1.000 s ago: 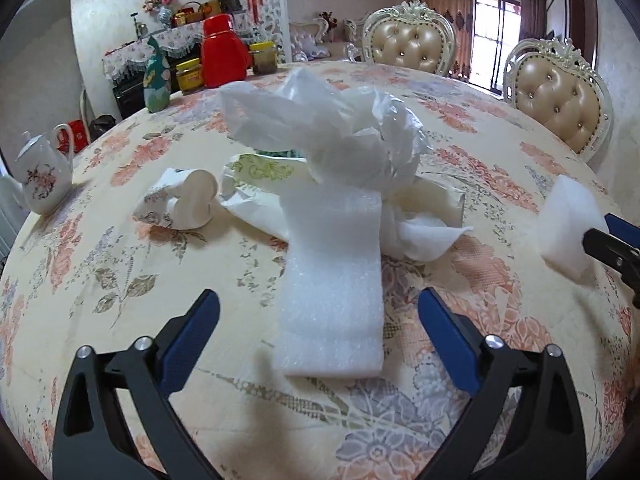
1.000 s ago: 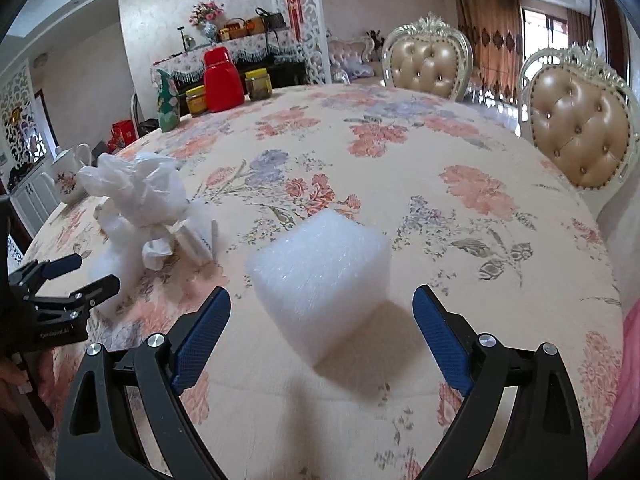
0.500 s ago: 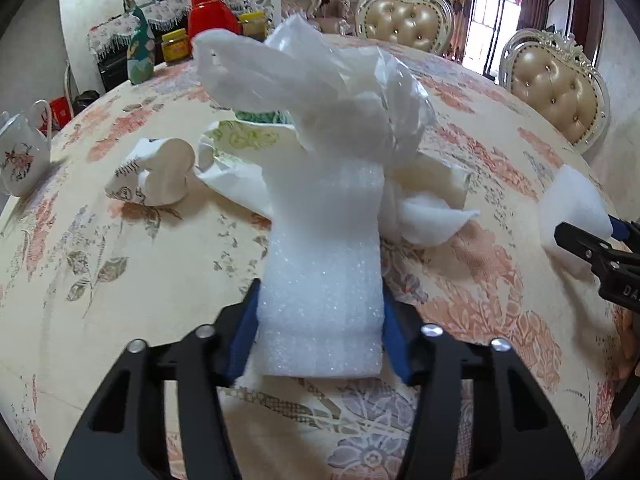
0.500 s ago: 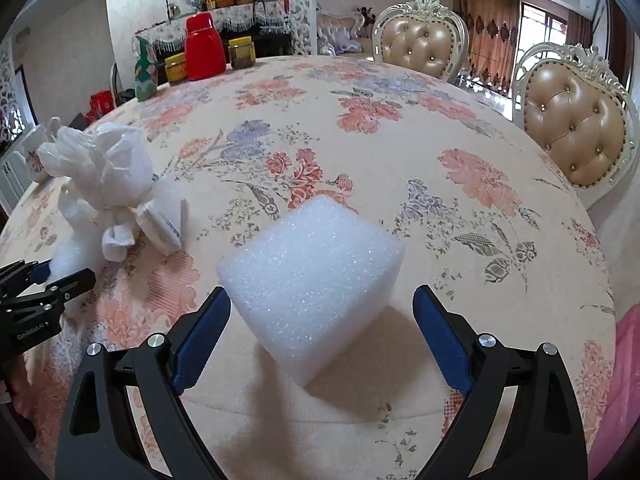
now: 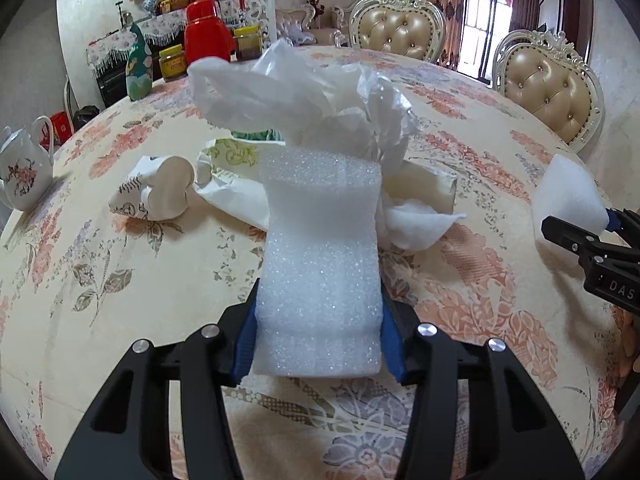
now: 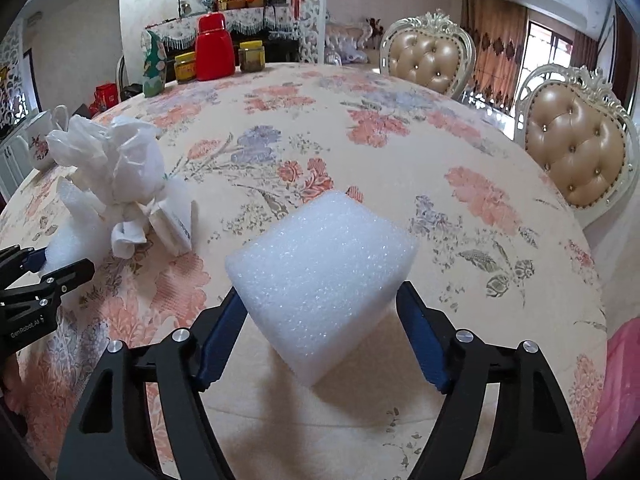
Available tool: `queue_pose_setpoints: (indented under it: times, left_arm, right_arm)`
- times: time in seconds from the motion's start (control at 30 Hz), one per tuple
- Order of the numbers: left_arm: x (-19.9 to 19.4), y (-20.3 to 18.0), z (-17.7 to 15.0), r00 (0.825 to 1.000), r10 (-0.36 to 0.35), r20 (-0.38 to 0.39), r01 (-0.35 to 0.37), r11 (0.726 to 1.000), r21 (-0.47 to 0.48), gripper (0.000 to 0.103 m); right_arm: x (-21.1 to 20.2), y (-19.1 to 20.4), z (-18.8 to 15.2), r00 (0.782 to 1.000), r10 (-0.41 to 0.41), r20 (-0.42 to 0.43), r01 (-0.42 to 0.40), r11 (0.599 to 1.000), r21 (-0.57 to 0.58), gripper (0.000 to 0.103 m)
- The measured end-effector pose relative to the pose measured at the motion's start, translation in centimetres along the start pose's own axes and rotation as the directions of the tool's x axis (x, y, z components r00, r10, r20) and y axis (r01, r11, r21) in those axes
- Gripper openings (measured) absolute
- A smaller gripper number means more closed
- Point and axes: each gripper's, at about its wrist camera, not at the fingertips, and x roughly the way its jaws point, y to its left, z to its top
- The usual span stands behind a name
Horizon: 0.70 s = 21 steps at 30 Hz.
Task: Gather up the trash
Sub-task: 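Carry the foam strip with the left gripper while the right carries the foam cube to the bin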
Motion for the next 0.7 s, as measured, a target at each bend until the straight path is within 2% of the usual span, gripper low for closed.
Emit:
queue_pose_setpoints:
  times: [0.33,0.53,0.7]
  left_arm:
    - [-1.6,-0.9,0.0,0.996,0.023,0.083,-0.026,0.999,0.042,0.05]
    - [-2.8,-0.6,-0.3,0.99,0.013,0.144,-0.017,1.0,0.024,0.05]
    - [-4.5,-1.1,-0.6,0.98,0.026,0.2,-0.028,1.0,0.009,0.05]
  right_arm:
    - [-1.0,-0.4,0.2,0.999,-0.004,0.051,0.003,1.0,0.019,0.072]
    - [-1.6,-0.6,0.0,0.997,-0.013,0.082,0.01,0.999,0.032,0.072]
    - [-2.9,-0.9,-0.4,0.989,0.021,0.144,-0.027,0.999,0.045,0.072]
